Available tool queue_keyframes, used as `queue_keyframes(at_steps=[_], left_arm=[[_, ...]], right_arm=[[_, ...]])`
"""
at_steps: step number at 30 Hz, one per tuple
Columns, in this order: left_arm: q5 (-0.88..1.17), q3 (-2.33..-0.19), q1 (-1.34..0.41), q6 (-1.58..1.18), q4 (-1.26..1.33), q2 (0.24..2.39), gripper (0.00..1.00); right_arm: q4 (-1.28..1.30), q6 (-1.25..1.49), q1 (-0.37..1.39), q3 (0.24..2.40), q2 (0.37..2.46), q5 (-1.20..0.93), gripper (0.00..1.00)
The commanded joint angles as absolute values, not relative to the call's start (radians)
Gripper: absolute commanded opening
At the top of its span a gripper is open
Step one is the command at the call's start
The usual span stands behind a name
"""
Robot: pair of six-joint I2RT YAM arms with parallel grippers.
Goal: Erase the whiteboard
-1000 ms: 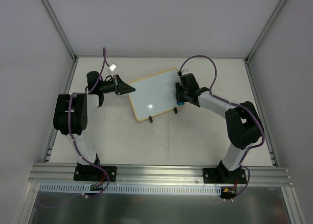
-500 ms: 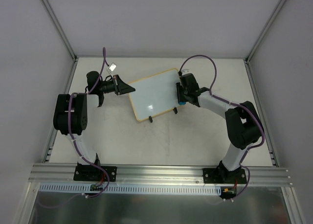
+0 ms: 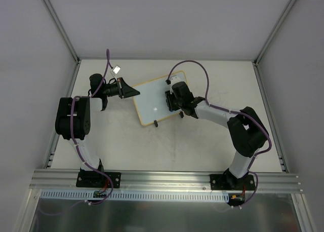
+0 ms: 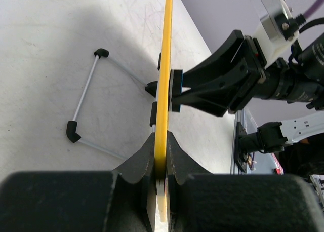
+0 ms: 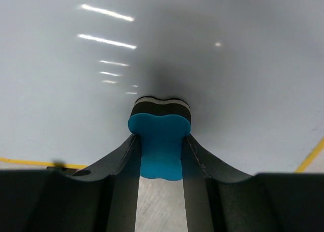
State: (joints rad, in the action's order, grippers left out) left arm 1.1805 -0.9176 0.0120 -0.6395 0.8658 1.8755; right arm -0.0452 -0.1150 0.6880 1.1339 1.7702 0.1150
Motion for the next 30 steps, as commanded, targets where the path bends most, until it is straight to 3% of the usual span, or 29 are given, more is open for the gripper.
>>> queue_keyframes(at_steps=[1, 17, 24, 30], left_arm=[[1.193, -0.928, 0.005, -0.577, 0.882, 1.864, 0.0], [1.193, -0.927, 0.005, -0.575, 0.882, 1.864, 0.0], [1.195, -0.925, 0.005, -0.575, 0.882, 1.862, 0.0], [1.193, -0.927, 0.005, -0.575, 0.882, 1.864, 0.0]], right_arm=[[-0.13, -0.094, 0.736, 1.111, 1.784, 0.08, 0.0], [-0.224, -0.045, 0.934, 1.144, 1.833, 0.089, 0.0], [-0.209, -0.067, 0.899, 1.112, 1.806, 0.161, 0.0], [-0.21, -0.034, 0.753, 1.072, 1.75, 0.048, 0.0]])
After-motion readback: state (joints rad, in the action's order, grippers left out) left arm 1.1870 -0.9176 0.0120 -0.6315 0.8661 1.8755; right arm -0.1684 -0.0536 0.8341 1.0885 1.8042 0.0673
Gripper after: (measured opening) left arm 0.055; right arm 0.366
